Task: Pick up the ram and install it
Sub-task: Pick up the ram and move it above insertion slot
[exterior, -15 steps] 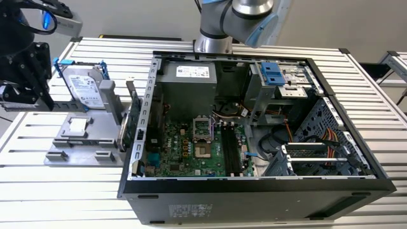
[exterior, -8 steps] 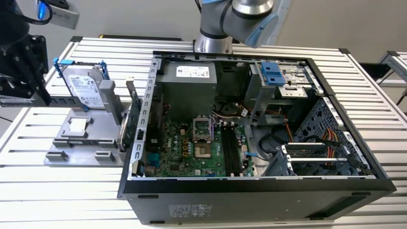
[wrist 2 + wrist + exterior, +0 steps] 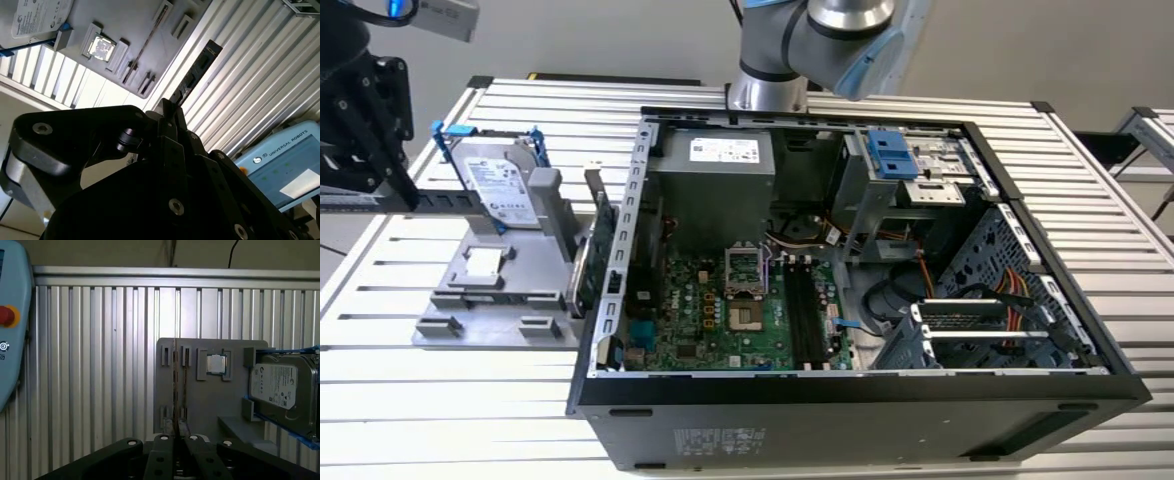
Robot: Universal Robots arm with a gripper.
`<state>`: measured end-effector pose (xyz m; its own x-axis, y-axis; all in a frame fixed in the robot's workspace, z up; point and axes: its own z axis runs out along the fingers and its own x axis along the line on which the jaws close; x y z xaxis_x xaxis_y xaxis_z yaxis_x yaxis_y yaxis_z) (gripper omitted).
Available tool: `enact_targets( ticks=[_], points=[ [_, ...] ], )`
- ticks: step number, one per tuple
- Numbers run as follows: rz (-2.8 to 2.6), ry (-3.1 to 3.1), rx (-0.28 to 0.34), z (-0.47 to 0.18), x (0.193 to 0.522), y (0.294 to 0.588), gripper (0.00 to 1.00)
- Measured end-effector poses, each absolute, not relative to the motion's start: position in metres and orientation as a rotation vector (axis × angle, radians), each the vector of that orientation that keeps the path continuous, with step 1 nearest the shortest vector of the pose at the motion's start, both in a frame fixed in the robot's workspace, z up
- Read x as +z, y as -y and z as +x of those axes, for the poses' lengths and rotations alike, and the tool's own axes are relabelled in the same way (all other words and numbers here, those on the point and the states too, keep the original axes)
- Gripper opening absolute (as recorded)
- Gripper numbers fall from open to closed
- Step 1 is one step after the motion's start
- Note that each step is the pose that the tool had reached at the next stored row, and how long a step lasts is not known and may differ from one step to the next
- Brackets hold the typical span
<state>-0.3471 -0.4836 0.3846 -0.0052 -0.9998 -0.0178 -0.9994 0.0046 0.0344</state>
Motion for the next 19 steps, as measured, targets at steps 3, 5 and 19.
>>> enact_targets(
  ticks=[3,5,19],
  points=[
    [2.207,2.218,-0.058,-0.346,0.385,0.483,0.0],
    [2.207,2.218,-0.058,-0.345,0.385,0.484,0.0],
    [2.207,2.218,-0.058,-0.332,0.385,0.484,0.0]
  ],
)
